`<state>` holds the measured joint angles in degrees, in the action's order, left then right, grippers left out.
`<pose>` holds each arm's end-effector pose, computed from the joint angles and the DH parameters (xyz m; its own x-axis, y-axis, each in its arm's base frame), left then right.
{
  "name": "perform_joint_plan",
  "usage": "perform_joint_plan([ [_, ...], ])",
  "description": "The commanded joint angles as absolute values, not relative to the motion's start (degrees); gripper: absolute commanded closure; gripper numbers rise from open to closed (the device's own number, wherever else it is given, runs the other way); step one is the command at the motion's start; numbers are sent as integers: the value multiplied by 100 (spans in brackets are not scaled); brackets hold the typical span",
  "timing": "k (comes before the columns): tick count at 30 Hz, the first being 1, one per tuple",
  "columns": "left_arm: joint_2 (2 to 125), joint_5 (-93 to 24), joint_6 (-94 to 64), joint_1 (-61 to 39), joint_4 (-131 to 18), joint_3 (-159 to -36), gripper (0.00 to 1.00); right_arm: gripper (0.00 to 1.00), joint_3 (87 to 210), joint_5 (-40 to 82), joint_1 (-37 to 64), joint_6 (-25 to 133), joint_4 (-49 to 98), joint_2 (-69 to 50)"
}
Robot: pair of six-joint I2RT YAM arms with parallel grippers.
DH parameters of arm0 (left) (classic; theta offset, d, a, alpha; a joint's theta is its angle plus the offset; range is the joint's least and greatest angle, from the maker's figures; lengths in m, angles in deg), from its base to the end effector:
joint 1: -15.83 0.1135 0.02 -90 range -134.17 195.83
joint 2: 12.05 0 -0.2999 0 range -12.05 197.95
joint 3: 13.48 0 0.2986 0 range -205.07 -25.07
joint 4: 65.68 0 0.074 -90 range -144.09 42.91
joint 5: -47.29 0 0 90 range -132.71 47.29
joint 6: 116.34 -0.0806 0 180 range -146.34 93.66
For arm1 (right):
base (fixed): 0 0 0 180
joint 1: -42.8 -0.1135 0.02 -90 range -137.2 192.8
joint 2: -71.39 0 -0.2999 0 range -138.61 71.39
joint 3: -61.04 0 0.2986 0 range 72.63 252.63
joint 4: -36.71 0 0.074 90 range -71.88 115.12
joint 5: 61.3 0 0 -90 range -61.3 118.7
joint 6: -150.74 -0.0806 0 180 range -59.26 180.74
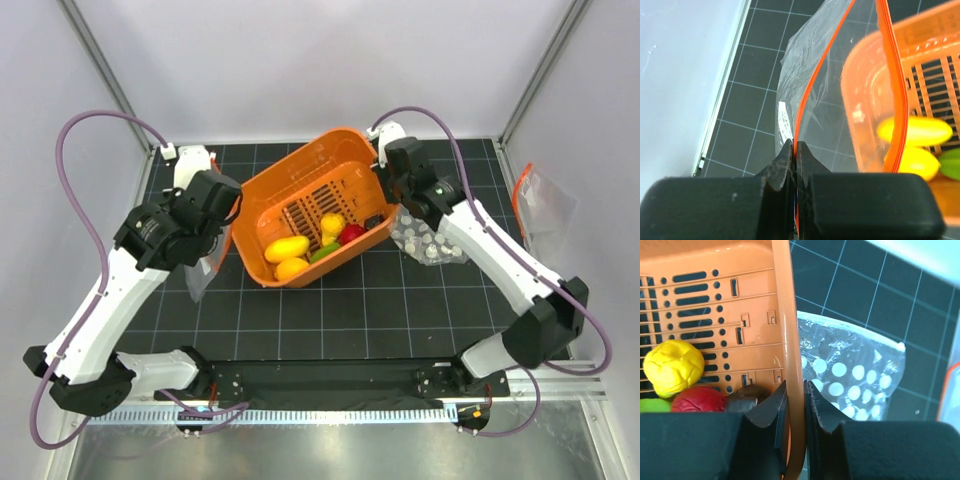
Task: Place the food in the zip-top bag and seal the zipper
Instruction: Adjust the bin at the center of the board.
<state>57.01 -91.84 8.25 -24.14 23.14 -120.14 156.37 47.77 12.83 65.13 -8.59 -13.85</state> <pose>0.2145 -0.1003 0.4770 -0.5244 -0.0452 -0.8503 -0.2919 0.9476 0.1297 0.3699 0.1829 0.3781 -0.4796 -0.3601 -0.8002 -0.2784 0.9273 -0.2504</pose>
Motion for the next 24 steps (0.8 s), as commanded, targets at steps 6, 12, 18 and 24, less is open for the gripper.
perform_joint_plan([
  [6,5572,-8965,671,-2328,2256,-11788,100,94,14313,4418,1265,8043,1342,-121],
  [12,5598,-8886,662,-2319,2220,-11744,100,95,14979,2993,1845,7333,1254,-1437],
  [18,5572,-8763,618,-2320,2308,-11683,100,95,16428,2732,2495,6541,992,-3000],
  [24,5668,-8780,486,-2320,2343,-11753,100,76,16949,2782,2637,6505,666,-3514],
])
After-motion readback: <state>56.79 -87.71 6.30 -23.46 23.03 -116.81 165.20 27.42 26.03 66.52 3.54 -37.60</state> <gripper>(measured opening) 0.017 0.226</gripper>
